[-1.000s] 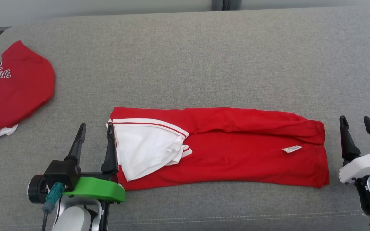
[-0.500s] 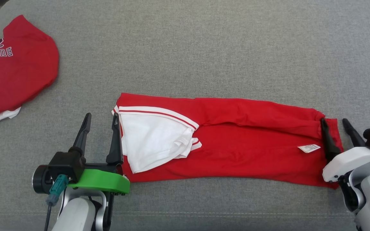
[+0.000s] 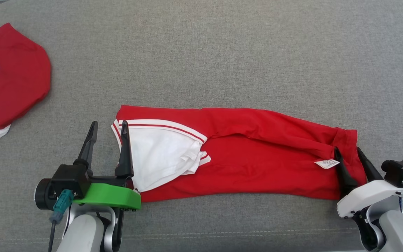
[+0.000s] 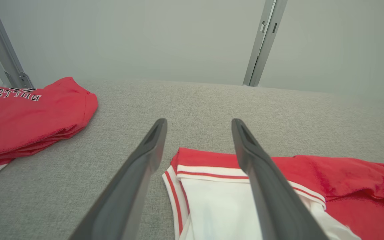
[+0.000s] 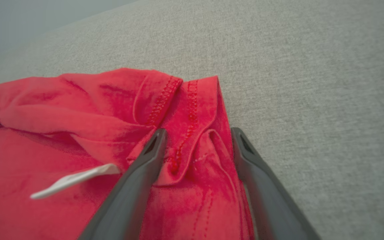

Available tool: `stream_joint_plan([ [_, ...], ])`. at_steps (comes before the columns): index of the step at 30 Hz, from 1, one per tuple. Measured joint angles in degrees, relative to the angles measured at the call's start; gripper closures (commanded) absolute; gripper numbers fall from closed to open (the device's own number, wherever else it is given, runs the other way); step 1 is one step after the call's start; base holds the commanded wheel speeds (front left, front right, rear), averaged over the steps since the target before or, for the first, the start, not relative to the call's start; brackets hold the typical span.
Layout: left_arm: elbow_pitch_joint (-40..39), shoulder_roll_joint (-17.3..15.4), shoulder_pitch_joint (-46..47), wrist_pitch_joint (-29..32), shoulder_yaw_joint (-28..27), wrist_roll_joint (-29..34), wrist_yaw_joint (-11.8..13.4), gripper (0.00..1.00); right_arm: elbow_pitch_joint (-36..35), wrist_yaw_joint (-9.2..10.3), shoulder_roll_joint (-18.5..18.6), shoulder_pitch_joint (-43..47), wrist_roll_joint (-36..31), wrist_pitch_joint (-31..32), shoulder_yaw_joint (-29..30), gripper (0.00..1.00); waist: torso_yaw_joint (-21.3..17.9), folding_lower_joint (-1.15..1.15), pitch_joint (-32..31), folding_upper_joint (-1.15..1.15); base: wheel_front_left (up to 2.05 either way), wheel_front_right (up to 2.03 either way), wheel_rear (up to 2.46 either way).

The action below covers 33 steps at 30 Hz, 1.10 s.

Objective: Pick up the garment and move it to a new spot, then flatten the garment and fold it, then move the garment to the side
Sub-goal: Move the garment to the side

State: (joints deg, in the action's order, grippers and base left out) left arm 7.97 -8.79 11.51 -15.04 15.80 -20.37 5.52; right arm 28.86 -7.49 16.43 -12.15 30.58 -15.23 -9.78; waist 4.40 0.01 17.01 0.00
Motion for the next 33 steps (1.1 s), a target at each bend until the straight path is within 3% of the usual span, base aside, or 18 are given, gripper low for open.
stream_joint_plan([
  [2, 0.2, 0.4, 0.0, 0.0, 0.0, 0.3, -0.3, 0.0, 0.1, 0.0, -0.5, 0.0, 0.1, 0.0, 0.0, 1.0, 0.0, 0.0, -0.2, 0.0, 0.0, 0.0, 0.0],
  [10, 0.3, 0.8, -0.1, 0.0, -1.2, 1.1, -1.0, 0.0, -1.9, -0.07, -1.3, 0.0, 0.6, 0.1, 6.1, 1.0, -0.1, 0.0, -0.8, 0.0, 0.0, 0.0, 0.0],
  [23, -0.1, 2.0, -0.2, 0.0, -2.5, 2.5, -1.7, 0.0, 0.3, -0.05, 6.1, -0.9, -1.0, 0.2, 20.4, 1.0, -0.6, -0.01, -0.7, 0.0, 0.0, 0.0, 0.0],
  [27, 0.1, 2.2, -0.3, 0.0, -3.2, 2.9, -1.8, 0.0, 0.1, -0.04, 5.9, -1.1, -1.2, 0.2, 19.7, 1.0, -0.9, -0.01, -1.1, 0.0, 0.0, 0.0, 0.0],
  [33, 0.5, 2.4, -0.8, 0.0, -4.2, 3.3, -2.0, 0.0, -7.9, -0.02, 2.7, -1.4, -0.3, 0.2, 13.6, 1.0, -1.6, -0.01, -2.1, 0.0, 0.0, 0.0, 0.0],
])
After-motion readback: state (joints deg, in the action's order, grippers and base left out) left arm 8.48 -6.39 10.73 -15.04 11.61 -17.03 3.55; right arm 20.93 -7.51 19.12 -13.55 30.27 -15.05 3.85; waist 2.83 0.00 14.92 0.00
